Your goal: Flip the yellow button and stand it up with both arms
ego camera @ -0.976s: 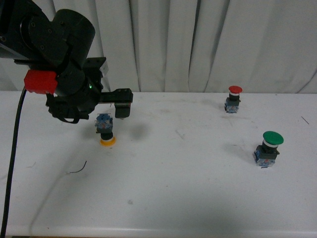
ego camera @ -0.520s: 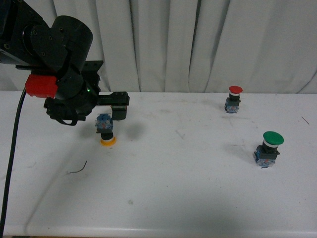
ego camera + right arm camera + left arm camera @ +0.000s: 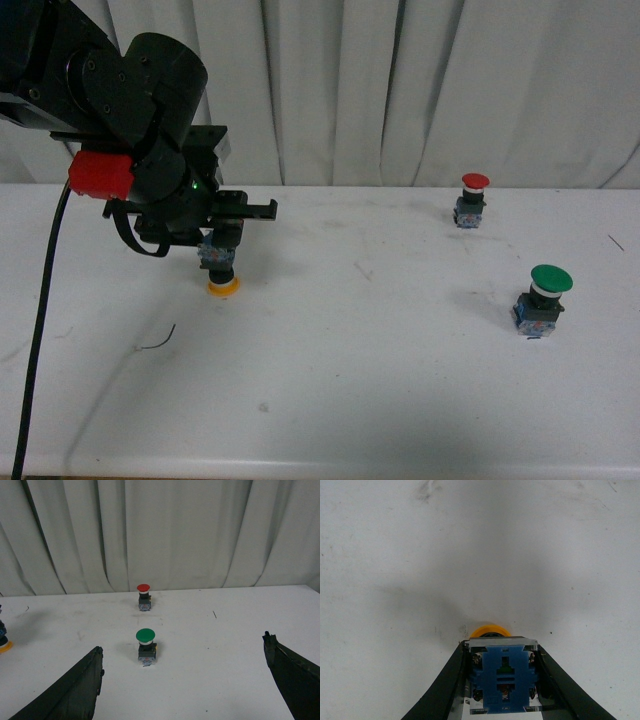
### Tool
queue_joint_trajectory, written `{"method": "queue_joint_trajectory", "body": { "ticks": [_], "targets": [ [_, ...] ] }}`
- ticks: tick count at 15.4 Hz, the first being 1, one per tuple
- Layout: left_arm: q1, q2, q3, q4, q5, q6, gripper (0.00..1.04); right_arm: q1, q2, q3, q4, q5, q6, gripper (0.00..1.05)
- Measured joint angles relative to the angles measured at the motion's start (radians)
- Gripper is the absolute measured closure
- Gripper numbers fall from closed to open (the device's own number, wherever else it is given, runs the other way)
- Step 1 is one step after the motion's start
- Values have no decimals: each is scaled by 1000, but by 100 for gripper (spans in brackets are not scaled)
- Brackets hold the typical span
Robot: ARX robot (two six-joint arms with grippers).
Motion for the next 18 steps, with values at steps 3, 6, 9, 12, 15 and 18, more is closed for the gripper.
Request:
{"method": "queue_joint_trajectory", "body": {
  "ticks": [3, 6, 9, 12, 15, 18],
  "targets": [
    [-10, -24, -5, 1, -2, 2, 72, 0, 0, 0, 0, 0, 0, 6],
    [-35, -139, -60, 34, 2, 30, 72, 0, 0, 0, 0, 0, 0, 6],
    [-84, -337, -189, 126, 1, 79, 72, 0, 0, 0, 0, 0, 0, 6],
    [-147, -677, -450, 238, 9, 133, 72, 0, 0, 0, 0, 0, 0, 6],
    [-158, -892, -586, 252, 16, 132, 72, 0, 0, 0, 0, 0, 0, 6],
    [-139, -914, -618, 369, 159, 45, 73, 0, 0, 0, 0, 0, 0, 6]
  ]
}}
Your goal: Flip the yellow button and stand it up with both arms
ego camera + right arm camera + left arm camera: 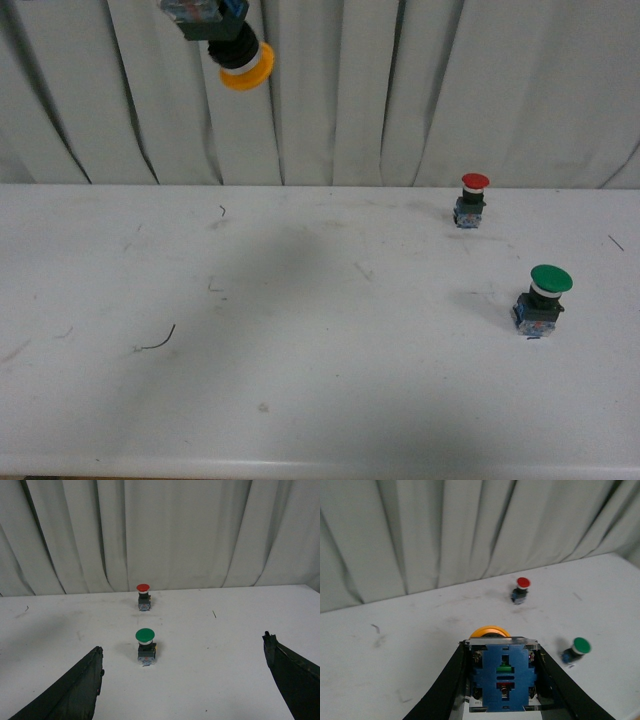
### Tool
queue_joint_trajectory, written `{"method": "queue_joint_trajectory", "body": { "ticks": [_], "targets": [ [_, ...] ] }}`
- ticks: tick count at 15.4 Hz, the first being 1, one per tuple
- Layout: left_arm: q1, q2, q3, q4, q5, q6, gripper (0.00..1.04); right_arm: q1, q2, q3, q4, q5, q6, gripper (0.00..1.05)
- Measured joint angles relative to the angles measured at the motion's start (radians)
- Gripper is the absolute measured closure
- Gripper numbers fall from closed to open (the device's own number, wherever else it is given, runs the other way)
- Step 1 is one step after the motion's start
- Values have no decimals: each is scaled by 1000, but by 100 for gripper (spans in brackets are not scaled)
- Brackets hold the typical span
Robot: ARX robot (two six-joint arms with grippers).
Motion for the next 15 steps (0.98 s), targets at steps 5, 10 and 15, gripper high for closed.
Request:
{"method": "queue_joint_trajectory", "body": {
  "ticks": [5, 10, 15],
  "targets": [
    [34, 100, -92, 396, 393, -449, 73, 0, 0, 0, 0, 0, 0, 6],
    [64, 281, -156, 938, 564, -916, 73, 0, 0, 0, 0, 0, 0, 6],
    [77, 378, -188, 1131, 551, -1106, 73, 0, 0, 0, 0, 0, 0, 6]
  ]
}}
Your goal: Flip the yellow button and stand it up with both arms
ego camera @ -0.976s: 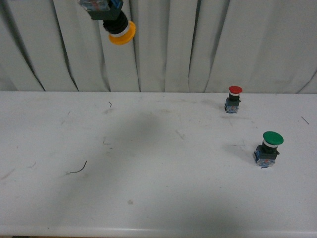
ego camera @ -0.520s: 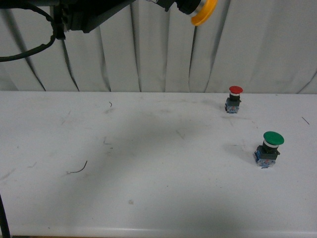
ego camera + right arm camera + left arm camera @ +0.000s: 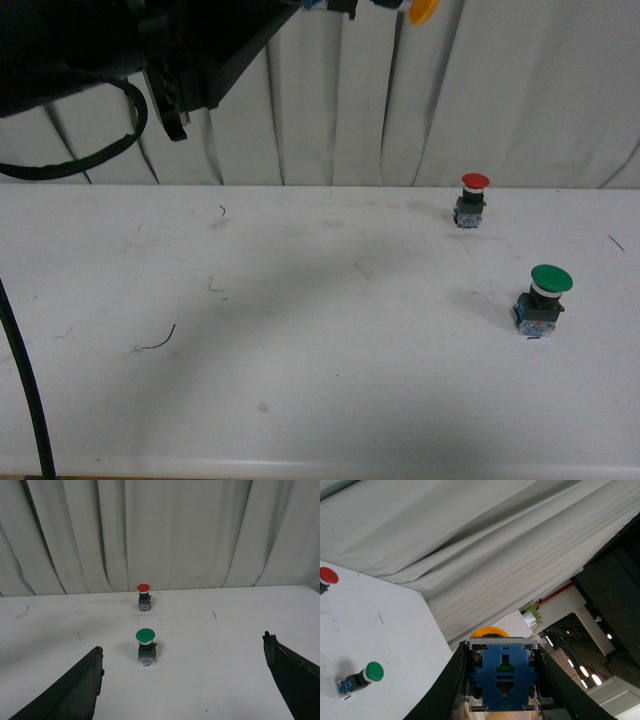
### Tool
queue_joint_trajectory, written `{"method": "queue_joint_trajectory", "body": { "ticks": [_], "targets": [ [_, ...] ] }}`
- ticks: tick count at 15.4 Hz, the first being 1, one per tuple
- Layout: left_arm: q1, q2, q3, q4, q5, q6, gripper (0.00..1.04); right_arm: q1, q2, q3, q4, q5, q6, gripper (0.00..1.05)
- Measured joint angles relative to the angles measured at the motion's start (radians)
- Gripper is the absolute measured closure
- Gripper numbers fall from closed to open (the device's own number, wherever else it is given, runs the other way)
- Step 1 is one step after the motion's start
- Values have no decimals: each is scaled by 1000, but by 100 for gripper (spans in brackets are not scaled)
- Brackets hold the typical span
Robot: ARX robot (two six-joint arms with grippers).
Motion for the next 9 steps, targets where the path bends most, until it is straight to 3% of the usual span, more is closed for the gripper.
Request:
{"method": "queue_joint_trajectory", "body": {
  "ticks": [9],
  "targets": [
    [11, 45, 10, -1, -1, -23, 73, -4, 5, 1, -2, -13, 5, 6]
  ]
}}
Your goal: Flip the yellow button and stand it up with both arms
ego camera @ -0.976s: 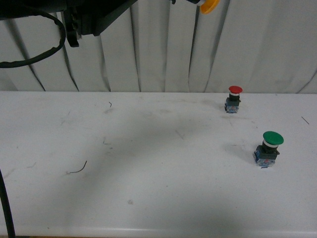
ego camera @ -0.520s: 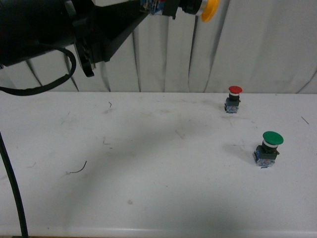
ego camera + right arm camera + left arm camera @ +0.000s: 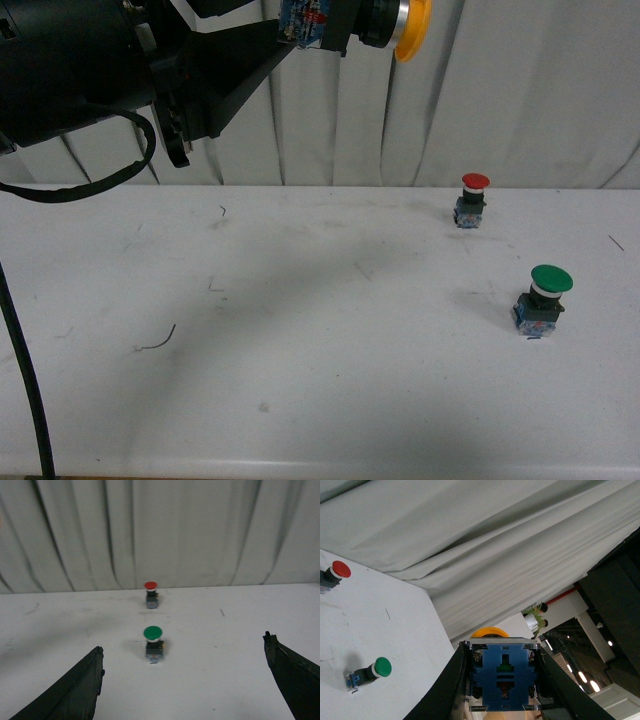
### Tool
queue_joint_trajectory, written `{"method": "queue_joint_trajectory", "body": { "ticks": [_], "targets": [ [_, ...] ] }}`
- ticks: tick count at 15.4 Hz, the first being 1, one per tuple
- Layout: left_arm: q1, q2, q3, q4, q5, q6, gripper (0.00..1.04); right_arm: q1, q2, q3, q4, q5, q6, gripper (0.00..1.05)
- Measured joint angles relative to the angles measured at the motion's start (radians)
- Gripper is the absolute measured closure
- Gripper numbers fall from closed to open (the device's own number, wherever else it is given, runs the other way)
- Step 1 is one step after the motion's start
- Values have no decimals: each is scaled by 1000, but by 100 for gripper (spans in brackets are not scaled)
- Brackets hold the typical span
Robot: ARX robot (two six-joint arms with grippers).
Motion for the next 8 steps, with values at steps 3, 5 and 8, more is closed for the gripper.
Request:
{"method": "queue_joint_trajectory", "body": {
  "ticks": [3, 5, 8],
  "targets": [
    [-5, 0, 13, 0, -1, 3, 73, -114, 498, 47, 473, -140, 30, 6],
    [-8, 0, 13, 0, -8, 5, 73, -61, 1005, 252, 906, -159, 53, 6],
    [-15, -2, 13, 0, -10, 10, 73, 29, 1677, 724, 1045, -191, 101, 6]
  ]
}}
